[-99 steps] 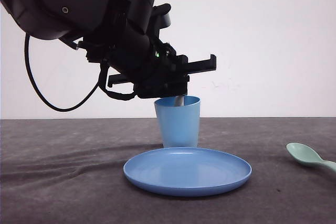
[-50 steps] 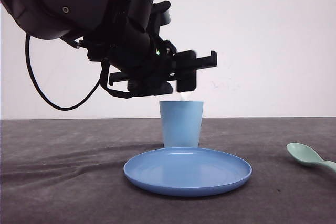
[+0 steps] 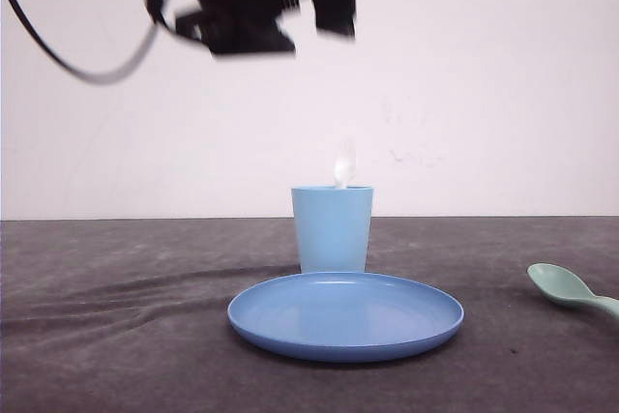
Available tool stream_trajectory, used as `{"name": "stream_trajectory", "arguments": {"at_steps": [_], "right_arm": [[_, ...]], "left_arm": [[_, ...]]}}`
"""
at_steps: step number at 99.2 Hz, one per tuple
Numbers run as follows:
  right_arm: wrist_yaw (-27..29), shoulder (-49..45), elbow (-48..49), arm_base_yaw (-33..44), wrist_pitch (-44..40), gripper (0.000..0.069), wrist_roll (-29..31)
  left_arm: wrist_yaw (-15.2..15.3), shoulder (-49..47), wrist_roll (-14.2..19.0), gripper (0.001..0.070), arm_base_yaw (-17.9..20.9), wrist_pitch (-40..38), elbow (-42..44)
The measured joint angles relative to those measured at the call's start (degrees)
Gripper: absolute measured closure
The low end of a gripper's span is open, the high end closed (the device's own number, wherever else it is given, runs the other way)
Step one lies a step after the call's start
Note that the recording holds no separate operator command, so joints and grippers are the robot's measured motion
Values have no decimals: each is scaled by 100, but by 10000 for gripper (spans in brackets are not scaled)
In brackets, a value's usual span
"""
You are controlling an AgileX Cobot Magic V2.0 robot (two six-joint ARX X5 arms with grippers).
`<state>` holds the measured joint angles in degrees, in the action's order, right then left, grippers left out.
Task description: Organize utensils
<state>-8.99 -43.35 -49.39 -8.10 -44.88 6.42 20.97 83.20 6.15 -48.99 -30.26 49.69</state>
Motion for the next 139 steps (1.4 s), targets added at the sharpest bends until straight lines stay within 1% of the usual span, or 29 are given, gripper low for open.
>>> {"name": "stream_trajectory", "arguments": {"at_steps": [18, 27, 46, 62, 68, 84, 99, 115, 132, 135, 139], "right_arm": [[0, -531, 2, -273, -680, 258, 278], [-2, -820, 20, -367, -804, 258, 328], [0, -1353, 306, -643, -741, 258, 560], [9, -1714, 610, -999, -243, 258, 791], [70, -1856, 728, -1119, -39, 258, 907], [562, -2332, 831, -1397, 339, 258, 1113], [610, -2761, 831, -1569, 684, 260, 1213], [831, -3239, 831, -1779, 844, 331, 1266], [1060, -3589, 831, -1893, 997, 361, 1320], [1071, -3641, 831, -1897, 1021, 380, 1329], [1102, -3663, 824, -1912, 1043, 421, 1342]], "left_arm": [[2, -1292, -61, 315, -190, 1394, 0], [4, -1873, -59, 315, -262, 2173, 0], [7, -2826, 63, 315, -354, 3759, 0], [7, -3329, 223, 315, -365, 4684, 0], [7, -3460, 271, 315, -365, 4924, 0], [7, -3674, 367, 315, -365, 5416, 0], [7, -3748, 459, 315, -367, 5746, 0], [7, -3748, 518, 315, -369, 5949, 0], [7, -3748, 527, 315, -369, 6059, 0], [7, -3748, 527, 315, -369, 6067, 0], [7, -3748, 529, 315, -369, 6083, 0]]}}
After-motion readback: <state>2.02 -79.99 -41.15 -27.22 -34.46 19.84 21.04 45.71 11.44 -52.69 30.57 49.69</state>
